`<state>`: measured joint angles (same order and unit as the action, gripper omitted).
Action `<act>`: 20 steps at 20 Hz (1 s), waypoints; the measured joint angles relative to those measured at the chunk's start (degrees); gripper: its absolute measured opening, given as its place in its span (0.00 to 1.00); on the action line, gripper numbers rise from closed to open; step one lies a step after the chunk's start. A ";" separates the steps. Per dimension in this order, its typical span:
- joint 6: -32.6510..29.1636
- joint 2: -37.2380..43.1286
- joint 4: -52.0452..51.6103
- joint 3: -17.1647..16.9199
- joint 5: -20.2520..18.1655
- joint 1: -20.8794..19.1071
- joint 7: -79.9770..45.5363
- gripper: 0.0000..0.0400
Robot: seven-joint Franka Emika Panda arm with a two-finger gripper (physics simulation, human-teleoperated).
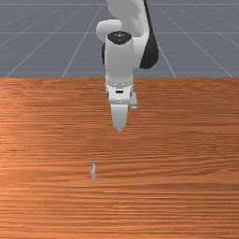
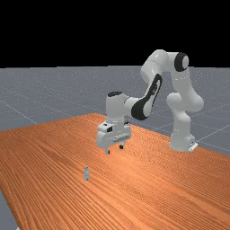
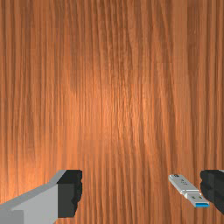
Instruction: Rotate the USB body for 90 degree with plug right ward
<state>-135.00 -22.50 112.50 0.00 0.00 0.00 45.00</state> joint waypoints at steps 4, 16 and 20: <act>0.00 0.00 0.00 0.00 0.00 0.00 0.00 0.14; 1.13 -2.58 -4.09 -2.35 -0.16 -10.02 19.53 0.00; 6.58 -6.37 -9.96 -4.20 -0.03 -11.89 18.34 0.00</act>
<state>-128.42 -28.87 102.54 -4.20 -0.03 -11.89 63.34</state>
